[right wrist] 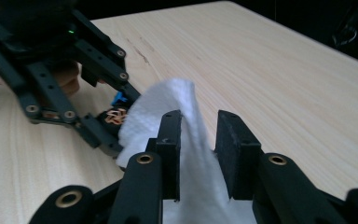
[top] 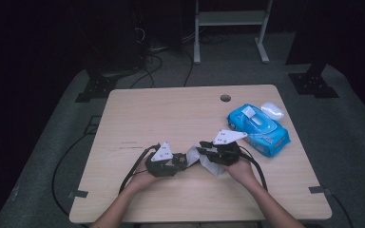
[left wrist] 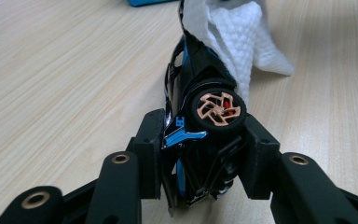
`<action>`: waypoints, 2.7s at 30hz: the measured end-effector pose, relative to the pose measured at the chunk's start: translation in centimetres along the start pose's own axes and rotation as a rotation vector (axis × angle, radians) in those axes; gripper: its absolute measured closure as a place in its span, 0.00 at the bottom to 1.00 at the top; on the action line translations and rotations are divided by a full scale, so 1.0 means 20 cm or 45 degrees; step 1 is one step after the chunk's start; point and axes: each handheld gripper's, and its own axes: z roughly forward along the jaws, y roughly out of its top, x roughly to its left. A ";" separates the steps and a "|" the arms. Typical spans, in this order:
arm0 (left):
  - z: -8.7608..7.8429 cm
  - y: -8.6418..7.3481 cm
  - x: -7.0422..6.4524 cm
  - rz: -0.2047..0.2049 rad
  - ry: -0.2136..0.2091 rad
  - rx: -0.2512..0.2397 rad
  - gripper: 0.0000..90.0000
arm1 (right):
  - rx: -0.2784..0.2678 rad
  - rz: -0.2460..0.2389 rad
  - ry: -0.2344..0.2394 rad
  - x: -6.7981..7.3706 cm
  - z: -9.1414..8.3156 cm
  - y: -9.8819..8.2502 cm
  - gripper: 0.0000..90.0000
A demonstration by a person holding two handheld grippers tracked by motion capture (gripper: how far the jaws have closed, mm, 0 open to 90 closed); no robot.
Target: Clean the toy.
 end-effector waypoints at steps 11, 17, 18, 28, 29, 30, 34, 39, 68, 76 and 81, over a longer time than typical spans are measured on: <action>-0.01 0.00 -0.01 0.033 0.000 0.002 0.61 | 0.037 -0.063 0.037 0.06 0.08 -0.02 0.95; -0.01 0.01 -0.02 0.053 -0.010 0.000 0.64 | 0.071 -0.016 0.019 0.02 0.05 -0.01 0.98; -0.01 0.01 -0.02 0.051 -0.013 -0.004 0.64 | 0.075 -0.013 0.018 0.02 0.05 -0.01 0.98; -0.02 0.01 -0.01 0.069 -0.021 -0.003 0.64 | 0.056 -0.061 0.159 0.18 0.19 0.07 0.98; -0.03 0.00 -0.01 0.065 -0.024 -0.001 0.64 | 0.059 -0.063 0.159 0.18 0.20 0.07 0.98; -0.03 0.00 -0.01 0.065 -0.024 -0.003 0.64 | 0.060 -0.060 0.155 0.17 0.19 0.07 0.98; -0.03 0.00 -0.01 0.069 -0.024 -0.001 0.64 | 0.084 -0.052 0.090 0.11 0.14 0.05 0.98; -0.03 0.01 -0.01 0.067 -0.025 0.001 0.64 | 0.084 -0.016 0.058 0.07 0.12 0.03 0.98; -0.05 -0.01 0.00 0.058 -0.039 -0.004 0.64 | 0.080 -0.055 0.012 0.07 0.10 0.01 0.98; -0.06 -0.01 0.00 0.061 -0.047 -0.001 0.64 | 0.111 -0.007 -0.096 -0.06 -0.01 -0.02 0.98; -0.05 -0.01 -0.01 0.070 -0.051 -0.001 0.64 | 0.105 0.029 -0.116 -0.10 -0.06 -0.05 0.98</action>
